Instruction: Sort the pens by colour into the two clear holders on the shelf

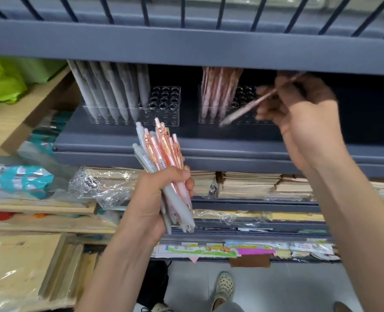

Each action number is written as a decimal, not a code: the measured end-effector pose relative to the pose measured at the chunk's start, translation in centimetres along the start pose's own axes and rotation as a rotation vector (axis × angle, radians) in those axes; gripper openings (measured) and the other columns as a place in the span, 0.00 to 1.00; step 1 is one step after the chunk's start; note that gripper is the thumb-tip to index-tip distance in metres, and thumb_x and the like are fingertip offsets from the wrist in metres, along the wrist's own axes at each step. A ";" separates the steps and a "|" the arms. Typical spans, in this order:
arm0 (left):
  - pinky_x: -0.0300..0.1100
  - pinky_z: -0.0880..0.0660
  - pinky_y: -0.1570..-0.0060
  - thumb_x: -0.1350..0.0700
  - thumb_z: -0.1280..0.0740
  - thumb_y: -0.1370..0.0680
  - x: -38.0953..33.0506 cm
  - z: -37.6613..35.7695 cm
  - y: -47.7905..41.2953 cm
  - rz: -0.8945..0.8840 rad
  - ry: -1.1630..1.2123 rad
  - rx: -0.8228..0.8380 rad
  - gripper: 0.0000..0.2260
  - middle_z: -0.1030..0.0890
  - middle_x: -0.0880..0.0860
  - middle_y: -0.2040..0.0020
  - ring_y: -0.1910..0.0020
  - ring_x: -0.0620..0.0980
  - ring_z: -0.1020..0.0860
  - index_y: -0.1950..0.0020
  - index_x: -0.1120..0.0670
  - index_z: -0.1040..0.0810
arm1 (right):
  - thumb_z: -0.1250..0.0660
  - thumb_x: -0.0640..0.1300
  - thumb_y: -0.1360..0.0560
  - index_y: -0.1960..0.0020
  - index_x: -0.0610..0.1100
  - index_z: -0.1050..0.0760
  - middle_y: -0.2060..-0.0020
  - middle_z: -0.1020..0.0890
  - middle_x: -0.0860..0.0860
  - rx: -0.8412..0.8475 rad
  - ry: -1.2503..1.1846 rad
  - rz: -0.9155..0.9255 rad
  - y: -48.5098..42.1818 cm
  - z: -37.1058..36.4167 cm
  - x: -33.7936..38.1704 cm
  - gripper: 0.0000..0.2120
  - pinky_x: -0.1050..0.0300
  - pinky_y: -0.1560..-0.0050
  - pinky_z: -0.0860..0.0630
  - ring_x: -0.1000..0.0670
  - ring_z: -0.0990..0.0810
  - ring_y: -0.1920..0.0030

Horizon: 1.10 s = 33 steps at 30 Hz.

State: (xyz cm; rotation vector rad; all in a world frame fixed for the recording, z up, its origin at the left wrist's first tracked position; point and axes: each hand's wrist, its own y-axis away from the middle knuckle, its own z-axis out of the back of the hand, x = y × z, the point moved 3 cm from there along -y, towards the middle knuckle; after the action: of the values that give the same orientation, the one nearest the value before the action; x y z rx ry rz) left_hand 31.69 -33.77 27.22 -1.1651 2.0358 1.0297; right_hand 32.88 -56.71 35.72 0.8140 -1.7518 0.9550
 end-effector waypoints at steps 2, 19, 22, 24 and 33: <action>0.41 0.24 0.67 0.62 0.30 0.36 0.2 -0.2 -0.1 -0.003 -0.022 -0.008 0.07 0.22 0.54 0.66 0.70 0.49 0.23 0.59 0.57 0.17 | 0.35 0.33 0.22 0.55 0.40 0.26 0.63 0.16 0.47 -0.023 0.004 0.049 -1.0 0.9 0.3 0.04 0.57 0.63 0.22 0.50 0.21 0.69; 0.42 0.23 0.67 0.62 0.27 0.40 0.8 0.2 -0.7 -0.038 -0.020 0.020 0.08 0.23 0.54 0.66 0.69 0.50 0.24 0.62 0.55 0.16 | 0.34 0.34 0.28 0.75 0.49 0.25 0.75 0.19 0.55 -0.078 0.316 0.091 -5.0 -0.1 0.1 0.19 0.57 0.64 0.23 0.56 0.23 0.74; 0.42 0.23 0.67 0.59 0.26 0.43 0.7 0.3 -0.7 -0.037 -0.024 0.024 0.09 0.23 0.54 0.66 0.70 0.50 0.24 0.64 0.54 0.15 | 0.35 0.33 0.27 0.71 0.49 0.25 0.76 0.20 0.56 -0.110 0.323 0.109 -5.0 0.0 0.0 0.18 0.60 0.66 0.24 0.57 0.23 0.74; 0.42 0.23 0.68 0.58 0.25 0.44 0.6 0.3 -0.6 -0.032 -0.020 0.021 0.12 0.22 0.54 0.65 0.69 0.49 0.23 0.61 0.56 0.15 | 0.34 0.35 0.26 0.67 0.48 0.25 0.74 0.19 0.56 -0.093 0.383 0.095 -5.2 -0.1 -0.3 0.14 0.61 0.66 0.24 0.58 0.23 0.73; 0.41 0.23 0.68 0.63 0.28 0.40 0.4 1.1 0.0 -0.038 -0.018 0.021 0.20 0.22 0.52 0.63 0.69 0.49 0.24 0.49 0.59 0.23 | 0.41 0.48 0.20 0.41 0.41 0.24 0.45 0.19 0.43 0.093 0.916 0.057 -5.5 -2.6 -1.5 0.14 0.45 0.40 0.24 0.44 0.19 0.46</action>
State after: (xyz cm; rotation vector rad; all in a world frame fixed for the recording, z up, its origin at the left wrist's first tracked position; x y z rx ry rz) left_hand 31.59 -33.00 26.28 -1.1743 1.9984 0.9947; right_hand 39.11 -56.88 36.33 0.2808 -0.9377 1.2003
